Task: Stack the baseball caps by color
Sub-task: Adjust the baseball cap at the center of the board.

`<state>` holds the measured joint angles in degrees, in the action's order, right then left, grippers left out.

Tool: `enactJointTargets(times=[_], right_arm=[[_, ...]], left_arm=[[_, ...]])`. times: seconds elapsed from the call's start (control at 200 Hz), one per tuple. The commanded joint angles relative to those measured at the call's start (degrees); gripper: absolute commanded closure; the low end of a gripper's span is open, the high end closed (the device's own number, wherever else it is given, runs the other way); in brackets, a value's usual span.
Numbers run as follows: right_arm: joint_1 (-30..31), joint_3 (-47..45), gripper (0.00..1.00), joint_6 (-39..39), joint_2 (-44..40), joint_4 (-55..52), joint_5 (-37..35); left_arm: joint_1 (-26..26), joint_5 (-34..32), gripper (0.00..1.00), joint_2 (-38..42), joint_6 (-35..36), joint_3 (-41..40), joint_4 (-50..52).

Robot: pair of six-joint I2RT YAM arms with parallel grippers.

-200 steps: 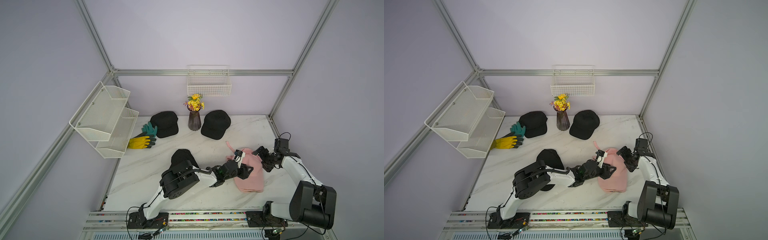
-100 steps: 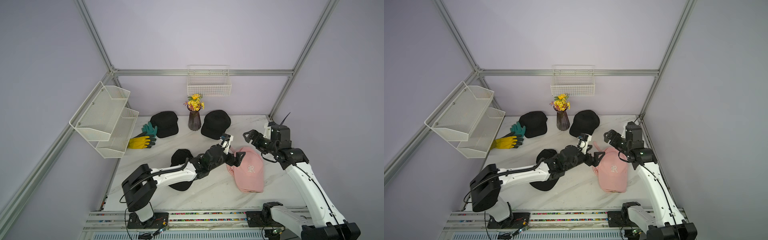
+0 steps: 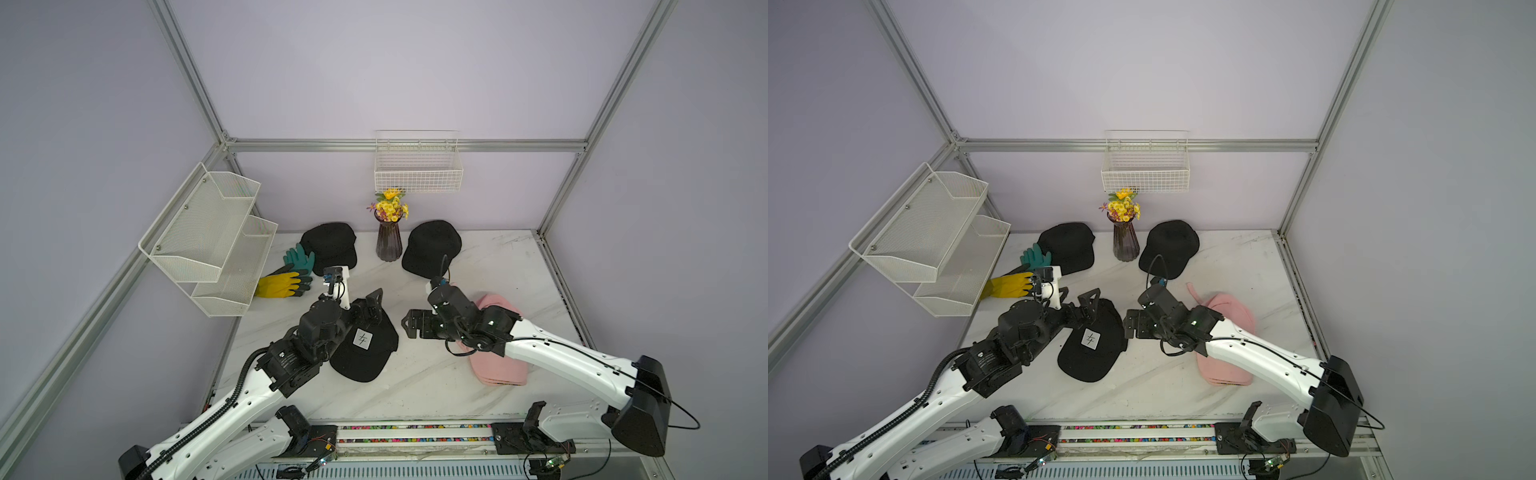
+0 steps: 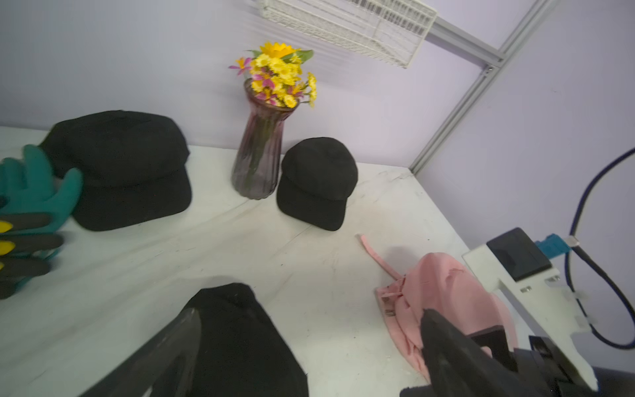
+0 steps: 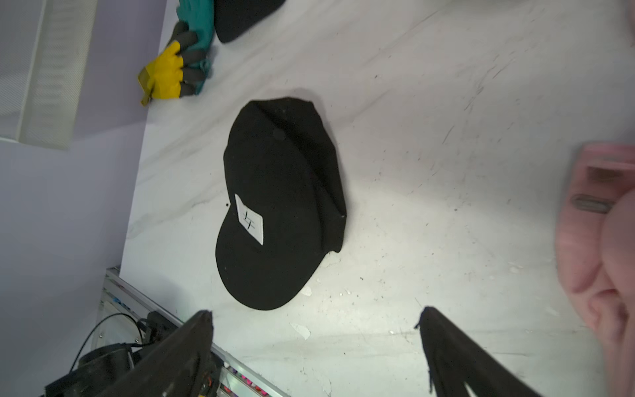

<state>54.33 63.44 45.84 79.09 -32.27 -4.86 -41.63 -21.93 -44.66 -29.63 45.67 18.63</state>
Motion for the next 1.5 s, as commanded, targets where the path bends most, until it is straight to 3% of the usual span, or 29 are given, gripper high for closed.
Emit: enactJointTargets(times=[0.0, 0.2, 0.335, 0.455, 0.605, 0.76, 0.86, 1.175, 1.32, 1.5], right_arm=[[5.8, 0.7, 0.04, 2.7, 5.6, 5.1, -2.6], [11.5, 0.3, 0.03, 6.4, 15.8, 12.5, 0.2], [11.8, -0.6, 0.03, 8.1, 18.9, 16.3, 2.9], [12.9, -0.3, 0.03, 9.8, 21.0, 13.3, -0.5], [13.6, -3.2, 0.03, 11.2, 21.1, 14.9, -2.8], [13.5, -3.8, 0.03, 14.5, 20.6, 12.0, -6.2], [13.6, -4.9, 0.03, 18.4, 19.0, 9.5, -9.4], [11.5, -7.1, 0.03, 25.2, 17.0, 8.7, -10.1], [10.1, -6.5, 0.02, 26.0, 17.5, 8.8, -9.4], [6.5, -7.7, 0.03, 27.5, 16.8, 10.3, -6.4]], left_arm=[[2.0, -4.4, 0.00, 5.0, -4.3, -2.6, 11.4], [6.9, -4.7, 0.00, 9.5, -13.1, -7.8, 21.1], [13.6, 0.8, 0.00, 7.9, -15.7, -10.3, 21.5], [21.7, 7.8, 0.00, 4.8, -16.1, -13.1, 17.7], [32.9, 21.2, 0.01, -2.4, -17.7, -17.7, 6.5], [38.1, 29.2, 0.09, -13.2, -20.6, -18.1, -1.1], [38.9, 29.4, 0.25, -19.5, -19.3, -15.2, 1.4], [38.9, 25.5, 1.00, -26.1, -18.5, -15.5, 3.2], [39.0, 28.6, 1.00, -27.3, -18.8, -17.8, 0.1], [38.9, 32.5, 1.00, -23.4, -20.1, -20.6, -0.4]])
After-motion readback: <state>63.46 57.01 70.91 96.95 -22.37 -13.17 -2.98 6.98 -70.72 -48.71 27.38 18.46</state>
